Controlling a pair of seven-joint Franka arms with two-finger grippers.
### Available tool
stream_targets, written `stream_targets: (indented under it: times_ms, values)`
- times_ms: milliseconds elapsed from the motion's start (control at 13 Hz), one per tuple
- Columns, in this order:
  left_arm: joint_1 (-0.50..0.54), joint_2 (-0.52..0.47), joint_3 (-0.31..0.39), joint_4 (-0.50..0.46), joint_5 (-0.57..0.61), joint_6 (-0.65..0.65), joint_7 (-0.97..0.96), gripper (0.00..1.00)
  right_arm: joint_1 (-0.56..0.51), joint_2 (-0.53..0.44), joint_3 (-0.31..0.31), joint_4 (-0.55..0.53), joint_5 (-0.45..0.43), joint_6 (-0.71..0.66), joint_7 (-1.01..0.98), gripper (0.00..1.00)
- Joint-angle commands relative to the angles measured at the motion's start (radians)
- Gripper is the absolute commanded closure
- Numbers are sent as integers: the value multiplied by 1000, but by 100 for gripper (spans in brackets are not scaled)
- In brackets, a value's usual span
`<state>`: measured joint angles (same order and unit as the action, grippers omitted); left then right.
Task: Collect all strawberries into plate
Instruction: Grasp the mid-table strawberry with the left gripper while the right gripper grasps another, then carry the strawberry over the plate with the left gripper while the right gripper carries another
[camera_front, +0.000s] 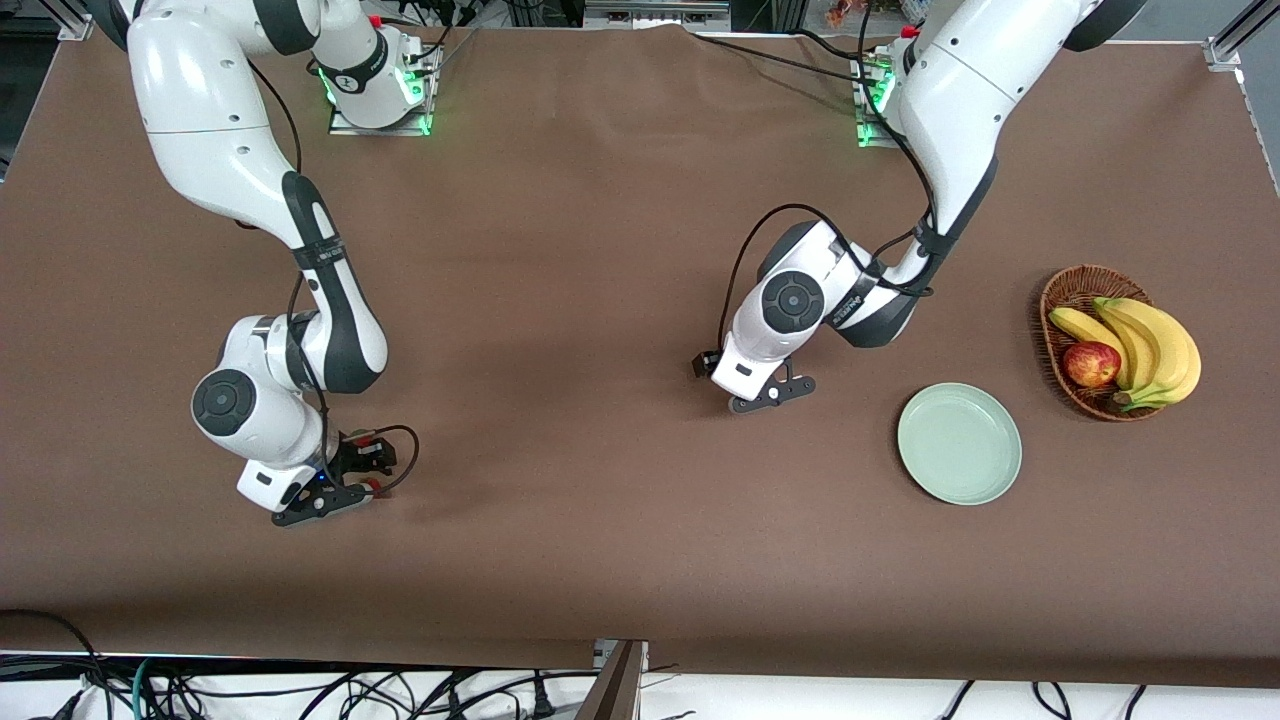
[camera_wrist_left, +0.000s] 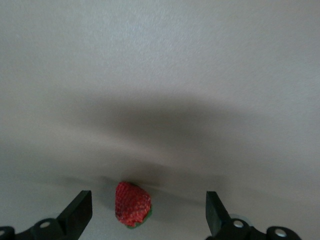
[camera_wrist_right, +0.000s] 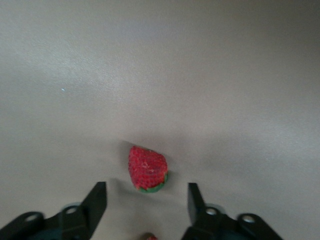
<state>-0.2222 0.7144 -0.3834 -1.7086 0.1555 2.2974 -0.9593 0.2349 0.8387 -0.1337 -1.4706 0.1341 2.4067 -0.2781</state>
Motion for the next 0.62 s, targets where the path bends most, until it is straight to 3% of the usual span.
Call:
stream_targets:
  times_ms: [0,77,154,309,386,540]
  values:
    - [-6,-12,6,-43,27,4,-29,0,-5,16,3,12,-1,22,-19,38]
    - [-6,-12,8,-55,33,4,-29,0,-5,22,3,24,1,22,-21,44]
    - [-6,-12,6,-57,51,4,-29,8,-5,25,3,30,-1,22,-21,47]
    - [-6,-10,5,-57,55,2,-30,52,-5,33,5,39,1,22,-15,50]
    - [-6,-12,5,-60,55,-7,-30,65,-5,37,5,47,1,22,-13,50]
    - [-6,-12,5,-57,55,-27,-30,75,-5,49,5,59,1,23,-12,50]
